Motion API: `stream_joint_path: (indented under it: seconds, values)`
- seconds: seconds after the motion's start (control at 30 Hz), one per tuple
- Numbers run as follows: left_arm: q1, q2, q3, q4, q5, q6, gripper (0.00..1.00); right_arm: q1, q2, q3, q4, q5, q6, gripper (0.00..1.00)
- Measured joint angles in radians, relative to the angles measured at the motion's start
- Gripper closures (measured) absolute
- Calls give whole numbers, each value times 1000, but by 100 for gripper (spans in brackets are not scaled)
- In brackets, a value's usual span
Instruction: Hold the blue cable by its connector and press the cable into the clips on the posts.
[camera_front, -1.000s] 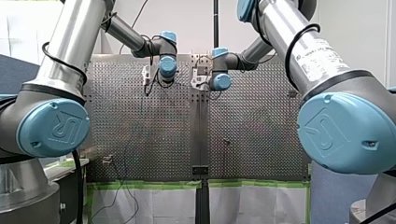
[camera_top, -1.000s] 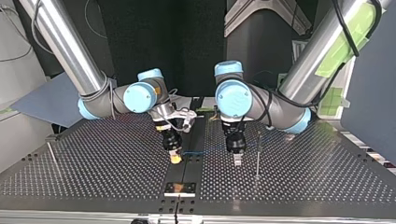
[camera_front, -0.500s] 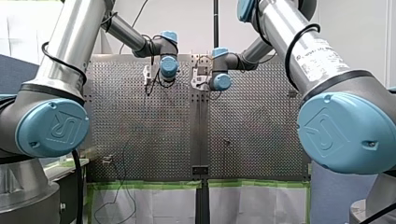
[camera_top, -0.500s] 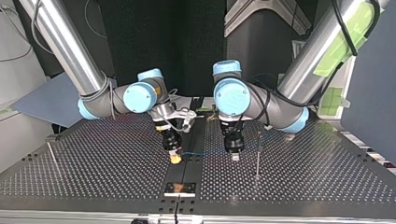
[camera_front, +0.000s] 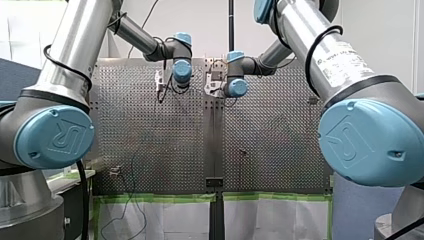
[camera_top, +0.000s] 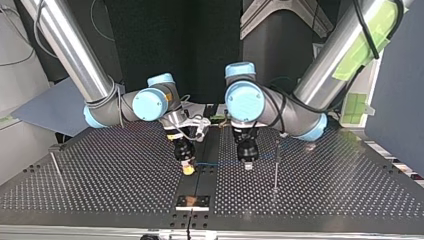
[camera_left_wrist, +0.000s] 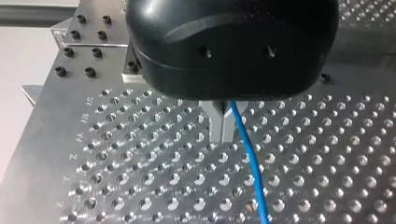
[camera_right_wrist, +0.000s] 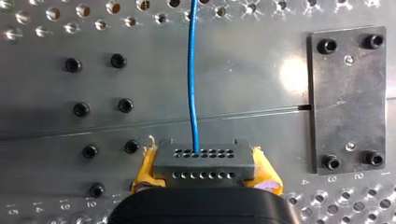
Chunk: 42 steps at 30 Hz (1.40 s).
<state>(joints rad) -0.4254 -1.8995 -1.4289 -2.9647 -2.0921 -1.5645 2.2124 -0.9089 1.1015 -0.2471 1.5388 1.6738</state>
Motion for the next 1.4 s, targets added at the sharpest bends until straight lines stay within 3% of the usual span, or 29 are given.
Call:
stream_joint_path:
  seconds: [0.3, 0.57, 0.73, 0.97, 1.3, 1.4]
  values:
    - [-18, -17, -55, 47, 0, -25, 100, 0, 0, 44, 60, 2, -3, 100]
    - [-31, -67, -81, 66, 0, -27, 100, -1, 0, 110, 64, 15, -11, 100]
    - [-51, -105, -116, 98, -10, -36, 100, -4, 0, 153, 63, 28, -26, 100]
    - [-70, -133, -174, 156, -28, -39, 100, -9, 0, 209, 61, 32, -33, 100]
    - [-113, -135, -246, 246, -38, -41, 100, -21, 0, 298, 28, 81, -83, 100]
    - [-124, -135, -252, 267, -53, -43, 100, -21, 0, 322, 7, 103, -90, 100]
